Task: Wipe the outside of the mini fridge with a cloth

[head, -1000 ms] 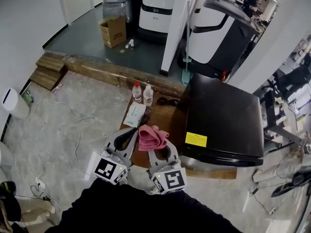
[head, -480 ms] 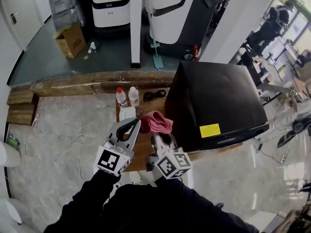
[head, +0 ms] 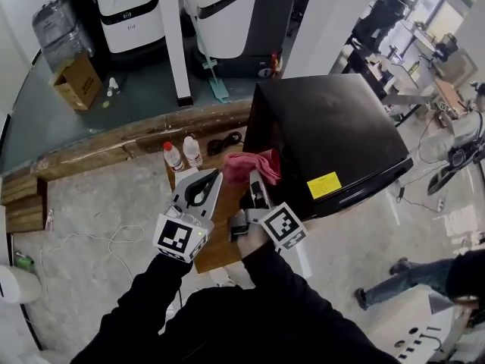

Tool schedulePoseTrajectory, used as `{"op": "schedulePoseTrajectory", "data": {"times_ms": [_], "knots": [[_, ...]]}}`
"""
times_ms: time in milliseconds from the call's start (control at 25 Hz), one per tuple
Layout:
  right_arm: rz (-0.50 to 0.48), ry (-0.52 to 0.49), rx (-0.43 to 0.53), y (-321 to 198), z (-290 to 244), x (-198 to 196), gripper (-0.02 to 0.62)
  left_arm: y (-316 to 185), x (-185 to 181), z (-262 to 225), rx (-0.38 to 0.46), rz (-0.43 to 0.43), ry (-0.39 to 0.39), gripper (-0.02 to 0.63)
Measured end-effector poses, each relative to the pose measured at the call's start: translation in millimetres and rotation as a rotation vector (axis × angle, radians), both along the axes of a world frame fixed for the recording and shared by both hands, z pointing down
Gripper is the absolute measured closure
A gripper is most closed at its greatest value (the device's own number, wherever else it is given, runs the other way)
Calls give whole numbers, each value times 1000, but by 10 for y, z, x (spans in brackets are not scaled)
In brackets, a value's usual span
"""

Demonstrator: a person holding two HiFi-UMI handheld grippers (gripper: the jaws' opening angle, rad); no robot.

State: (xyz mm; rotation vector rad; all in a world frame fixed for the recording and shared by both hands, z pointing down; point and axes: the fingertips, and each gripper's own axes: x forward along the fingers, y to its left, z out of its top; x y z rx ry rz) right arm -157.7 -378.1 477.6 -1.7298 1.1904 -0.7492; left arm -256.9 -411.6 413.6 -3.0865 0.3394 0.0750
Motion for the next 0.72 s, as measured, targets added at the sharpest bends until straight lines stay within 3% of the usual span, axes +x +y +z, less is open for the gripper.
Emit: {"op": "schedulePoseTrajectory", "data": {"times_ms": [360, 520, 720], "knots": [[187, -217, 84, 99, 223, 443, 534, -66, 320, 84, -2, 71, -38, 600], [229, -284, 156, 79, 268, 524, 534, -63, 401, 167, 0, 99, -58, 600], [256, -343, 179, 97, 471, 565, 529, -98, 487, 309, -5, 112, -87, 600]]}}
